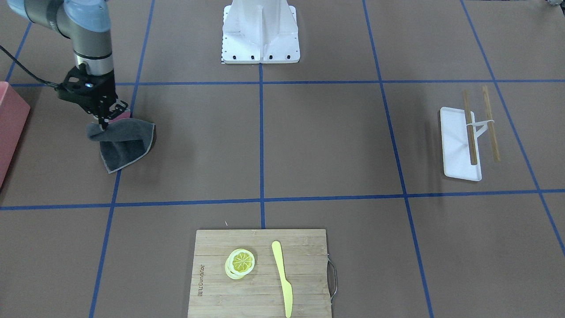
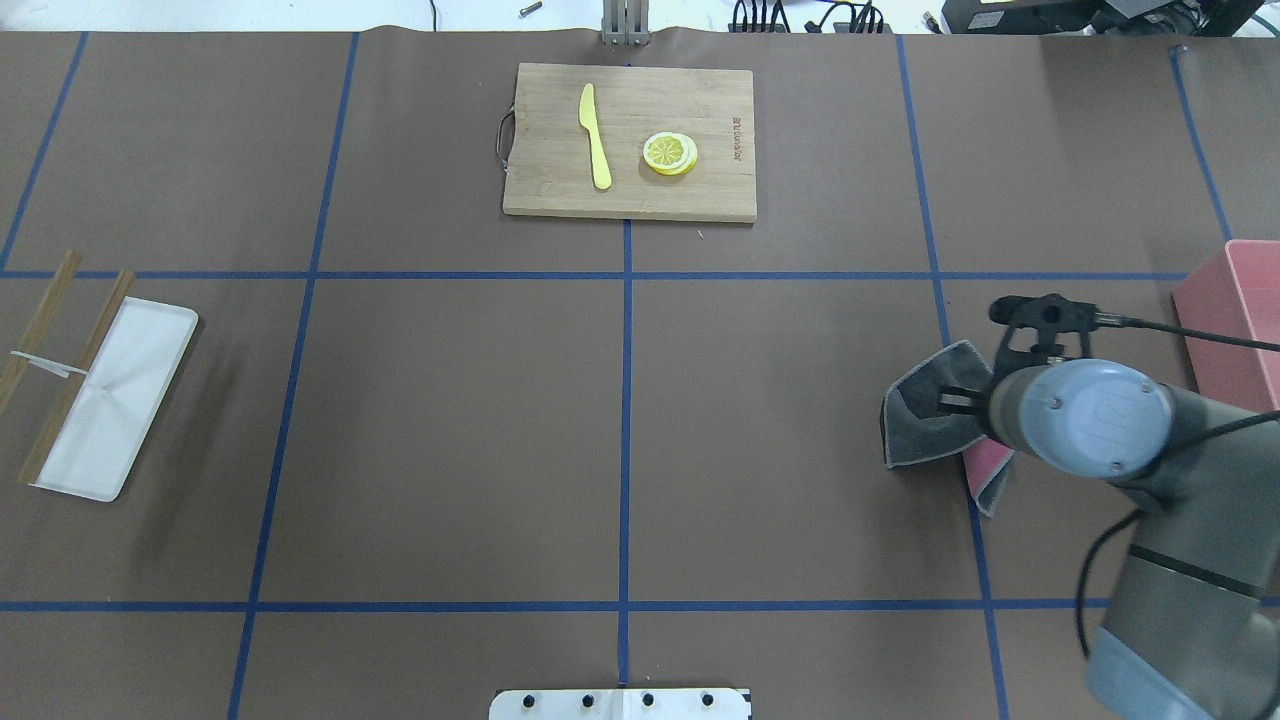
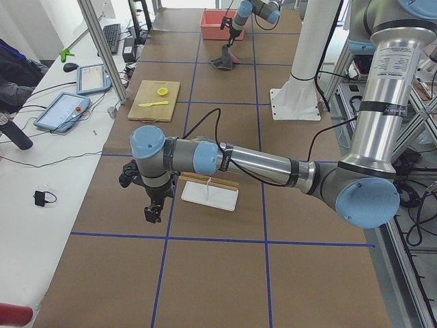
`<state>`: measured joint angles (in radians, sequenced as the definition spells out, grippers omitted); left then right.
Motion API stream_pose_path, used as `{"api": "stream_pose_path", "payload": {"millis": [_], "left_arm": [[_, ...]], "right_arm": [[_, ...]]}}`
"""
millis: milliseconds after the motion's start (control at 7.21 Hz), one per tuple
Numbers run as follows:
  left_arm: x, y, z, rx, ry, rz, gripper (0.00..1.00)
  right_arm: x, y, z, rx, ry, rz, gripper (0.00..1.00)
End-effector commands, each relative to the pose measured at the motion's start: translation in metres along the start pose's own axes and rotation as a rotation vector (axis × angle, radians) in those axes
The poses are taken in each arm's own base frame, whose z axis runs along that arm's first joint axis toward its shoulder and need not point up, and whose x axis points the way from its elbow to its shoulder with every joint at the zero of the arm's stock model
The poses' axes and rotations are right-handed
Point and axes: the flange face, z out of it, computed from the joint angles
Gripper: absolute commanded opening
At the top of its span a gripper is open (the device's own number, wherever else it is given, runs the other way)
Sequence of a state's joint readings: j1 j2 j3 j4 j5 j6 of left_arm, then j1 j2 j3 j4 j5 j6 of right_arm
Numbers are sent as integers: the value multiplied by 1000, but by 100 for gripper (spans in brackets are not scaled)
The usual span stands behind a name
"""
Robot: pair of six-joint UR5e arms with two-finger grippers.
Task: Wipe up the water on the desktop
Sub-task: 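Wipe the cloth back and forth on the table with the right gripper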
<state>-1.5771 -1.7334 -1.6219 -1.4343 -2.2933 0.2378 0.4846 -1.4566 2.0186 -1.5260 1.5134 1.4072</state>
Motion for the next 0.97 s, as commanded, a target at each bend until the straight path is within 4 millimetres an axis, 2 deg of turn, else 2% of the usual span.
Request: {"api": "stream_pose_path", "payload": {"millis": [0,139,278,416,694,833], "left_arm": [[0,0,0,-1,0,0,98],[0,0,0,-1,0,0,98],[0,0,0,-2,0,-1,98],[-1,1,0,-2,0,-3,98],[0,1,0,-2,0,-1,98],[-1,1,0,-1,0,-2,98]], "right_arm": [[-155,11,-21,-23,-128,128,0],[-196,24,-49,-39,-194,198,0],[-227,41,-76,-38,-253,261,0],[-248,52,-93,-30,-288,313,0],[-318,50,-116,-11,-323,433,0],[-317,50,-118,-10,-326,438,0]]}}
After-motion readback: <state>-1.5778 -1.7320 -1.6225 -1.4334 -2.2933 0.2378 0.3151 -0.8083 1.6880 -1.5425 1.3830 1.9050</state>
